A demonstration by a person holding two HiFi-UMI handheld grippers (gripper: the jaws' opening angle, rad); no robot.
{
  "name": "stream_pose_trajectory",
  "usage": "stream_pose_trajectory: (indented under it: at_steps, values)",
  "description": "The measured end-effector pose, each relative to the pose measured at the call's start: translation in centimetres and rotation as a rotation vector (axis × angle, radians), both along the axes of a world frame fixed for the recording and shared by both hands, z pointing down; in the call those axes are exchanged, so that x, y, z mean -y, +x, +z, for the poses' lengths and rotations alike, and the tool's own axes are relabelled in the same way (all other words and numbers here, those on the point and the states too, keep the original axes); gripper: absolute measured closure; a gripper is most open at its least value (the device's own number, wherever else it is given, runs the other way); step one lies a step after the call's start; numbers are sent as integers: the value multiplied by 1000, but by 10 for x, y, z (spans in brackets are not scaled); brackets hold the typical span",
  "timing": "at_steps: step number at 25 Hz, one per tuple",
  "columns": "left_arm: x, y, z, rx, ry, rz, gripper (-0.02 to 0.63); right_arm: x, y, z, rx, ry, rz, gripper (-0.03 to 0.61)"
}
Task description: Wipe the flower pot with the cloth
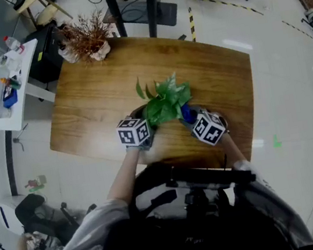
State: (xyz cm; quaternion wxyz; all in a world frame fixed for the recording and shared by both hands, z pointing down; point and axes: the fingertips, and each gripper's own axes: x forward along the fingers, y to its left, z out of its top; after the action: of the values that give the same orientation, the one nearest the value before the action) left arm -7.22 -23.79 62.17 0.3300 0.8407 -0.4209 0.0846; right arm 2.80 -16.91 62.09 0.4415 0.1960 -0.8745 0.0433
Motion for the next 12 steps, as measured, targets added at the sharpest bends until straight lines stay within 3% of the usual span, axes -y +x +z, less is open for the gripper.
stream_pose_trajectory:
  at_steps: [6, 12]
  values:
    - [-10, -2, -4, -7, 4, -14, 614, -5, 13, -1, 35, -24, 80, 499]
    - [-34, 1, -1, 0, -5, 8, 614, 21, 43, -9, 32, 12, 140, 499]
